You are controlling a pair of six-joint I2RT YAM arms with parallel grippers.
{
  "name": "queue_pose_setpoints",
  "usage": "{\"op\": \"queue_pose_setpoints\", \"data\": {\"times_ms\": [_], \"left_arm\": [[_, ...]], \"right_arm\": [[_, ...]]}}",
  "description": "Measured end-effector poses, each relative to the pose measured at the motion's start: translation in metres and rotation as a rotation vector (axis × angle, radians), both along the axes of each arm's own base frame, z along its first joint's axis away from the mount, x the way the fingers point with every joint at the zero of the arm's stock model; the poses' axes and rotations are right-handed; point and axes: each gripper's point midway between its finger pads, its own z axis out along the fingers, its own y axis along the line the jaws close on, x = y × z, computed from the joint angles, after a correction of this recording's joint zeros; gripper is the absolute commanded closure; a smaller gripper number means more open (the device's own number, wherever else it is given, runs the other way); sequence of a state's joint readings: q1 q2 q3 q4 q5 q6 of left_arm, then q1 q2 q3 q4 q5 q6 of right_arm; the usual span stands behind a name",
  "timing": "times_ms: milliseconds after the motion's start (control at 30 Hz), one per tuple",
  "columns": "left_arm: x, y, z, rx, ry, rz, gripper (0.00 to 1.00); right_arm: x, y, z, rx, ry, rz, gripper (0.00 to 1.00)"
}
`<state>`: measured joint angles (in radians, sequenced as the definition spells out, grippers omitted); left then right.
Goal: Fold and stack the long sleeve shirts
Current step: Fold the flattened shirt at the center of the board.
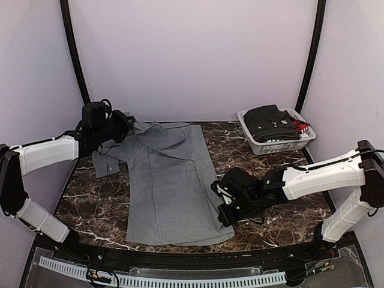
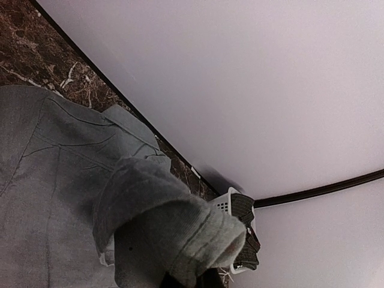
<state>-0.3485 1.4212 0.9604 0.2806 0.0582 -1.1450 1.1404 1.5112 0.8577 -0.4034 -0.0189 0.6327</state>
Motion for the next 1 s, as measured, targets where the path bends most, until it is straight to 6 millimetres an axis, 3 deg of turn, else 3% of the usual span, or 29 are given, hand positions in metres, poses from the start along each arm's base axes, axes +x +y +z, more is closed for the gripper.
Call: {"op": "queue_pose_setpoints", "data": {"times_ms": [233,600,1000], "left_arm": [[-0.001,0.003,0.003,0.018,-0.012,0.002,1.0],[-0.013,0.009,0.037,0.035,-0.098,0.004,1.0],[-0.014,0.017,0.032,0.089,-0.087,0.034,1.0]], "right_arm": [[-0.003,0.01,0.0,0.025,0.022,0.031,1.0],[-0.009,0.014,0.001,0.044,0.045,0.066,1.0],[-0.008,0.023,0.011,0.072,0.041,0.085,1.0]]}}
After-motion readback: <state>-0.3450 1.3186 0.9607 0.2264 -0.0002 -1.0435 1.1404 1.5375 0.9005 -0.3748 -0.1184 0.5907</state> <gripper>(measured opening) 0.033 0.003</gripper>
